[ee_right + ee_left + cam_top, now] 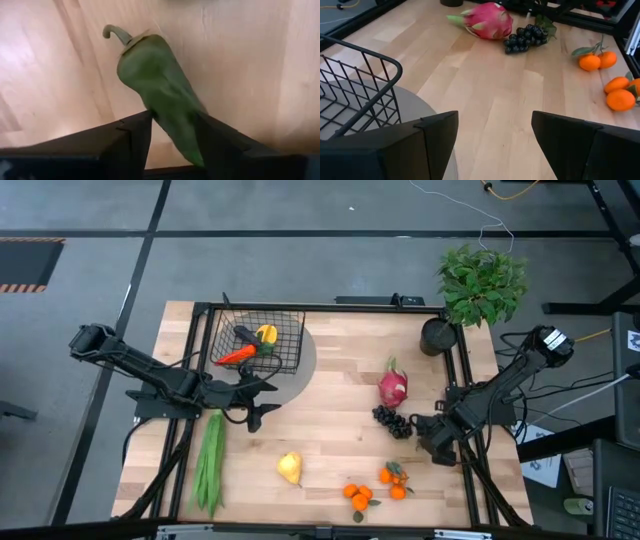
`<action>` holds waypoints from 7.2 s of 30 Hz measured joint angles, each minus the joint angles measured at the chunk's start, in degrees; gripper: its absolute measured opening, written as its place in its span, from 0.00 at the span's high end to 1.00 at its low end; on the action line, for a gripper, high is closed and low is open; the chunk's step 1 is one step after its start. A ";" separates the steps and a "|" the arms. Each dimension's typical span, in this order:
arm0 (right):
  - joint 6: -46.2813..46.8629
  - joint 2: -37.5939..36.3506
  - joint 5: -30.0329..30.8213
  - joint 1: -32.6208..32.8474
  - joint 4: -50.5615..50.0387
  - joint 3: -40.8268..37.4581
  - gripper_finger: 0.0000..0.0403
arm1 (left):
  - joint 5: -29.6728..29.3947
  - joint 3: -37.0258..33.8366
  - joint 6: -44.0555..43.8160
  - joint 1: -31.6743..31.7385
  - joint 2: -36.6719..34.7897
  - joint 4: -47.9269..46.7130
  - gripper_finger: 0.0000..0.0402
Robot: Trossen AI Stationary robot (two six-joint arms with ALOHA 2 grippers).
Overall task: Build produce basket
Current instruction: Put the green chili pepper into the black wire basket, then put the purple grapes into the black wire basket
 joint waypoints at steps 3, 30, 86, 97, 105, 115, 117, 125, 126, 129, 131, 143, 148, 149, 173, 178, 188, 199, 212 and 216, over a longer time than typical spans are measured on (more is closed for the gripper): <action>-0.16 -0.22 -0.66 -0.02 2.03 -1.98 0.61 | 0.01 0.00 -0.01 0.00 0.00 -0.24 0.39; -9.19 0.01 -4.43 0.02 13.53 -3.47 0.61 | 0.01 0.00 -0.14 0.00 0.02 -0.84 0.40; -19.32 0.07 11.00 -0.03 36.18 -9.00 0.58 | -0.01 0.02 -0.17 -0.07 0.04 -1.28 0.40; -12.69 0.11 12.59 -0.02 25.82 -9.07 0.32 | 0.01 0.02 -0.53 -0.13 0.04 -2.05 0.40; -8.87 0.03 12.65 -0.02 22.71 -9.01 0.36 | 0.03 0.02 -0.63 -0.13 0.04 -2.13 0.40; 1.48 -0.03 10.52 -0.09 23.84 -8.16 0.74 | 0.01 0.02 -1.70 -0.11 0.04 -2.24 0.40; 3.37 0.04 7.25 0.06 24.73 -6.50 0.85 | 0.01 0.02 -1.70 -0.11 0.04 -2.24 0.40; -3.97 0.03 5.71 0.02 24.58 3.69 0.90 | 0.01 0.02 -1.61 -0.11 0.04 -2.24 0.40; -5.33 0.03 7.64 0.02 24.52 5.04 0.90 | 0.01 0.02 -1.60 -0.11 0.04 -2.24 0.40; -11.28 0.01 16.06 0.02 24.59 9.15 0.90 | -0.01 0.02 -1.52 -0.11 0.04 -2.24 0.40; -17.11 0.01 24.87 0.02 26.22 11.39 0.90 | -0.01 0.02 -1.52 -0.11 0.04 -2.24 0.40; -65.46 0.01 36.32 -10.60 70.44 14.58 0.90 | -0.06 0.02 -1.48 -0.11 0.04 -2.22 0.40; -68.20 1.46 23.72 -22.22 78.92 17.56 0.90 | -0.07 0.02 -1.10 -0.11 0.04 -2.20 0.40; -67.41 2.65 21.60 -24.47 78.82 19.47 0.90 | -0.07 0.02 -0.51 -0.11 0.04 -2.18 0.40; -58.42 55.35 -11.65 -50.93 5.12 99.91 0.90 | 0.85 0.02 -10.88 -15.69 0.04 -5.07 0.40; -58.46 56.88 -5.01 -52.13 4.96 100.48 0.82 | -3.24 0.02 -10.76 -17.55 0.04 -5.11 0.40; -54.78 56.16 5.23 -53.91 4.21 101.02 0.52 | -3.27 0.02 -10.55 -17.66 0.04 -5.11 0.40; -52.40 56.16 1.77 -54.05 0.91 101.23 0.39 | -3.33 0.02 -10.46 -17.64 0.04 -5.11 0.40; -46.16 45.72 3.00 -50.57 -38.01 101.02 0.44 | -4.67 0.02 -10.44 -17.57 0.02 -5.15 0.40; -43.65 38.60 -2.90 -45.44 -36.02 95.07 0.45 | -4.98 0.02 -10.44 -17.56 0.04 -5.13 0.40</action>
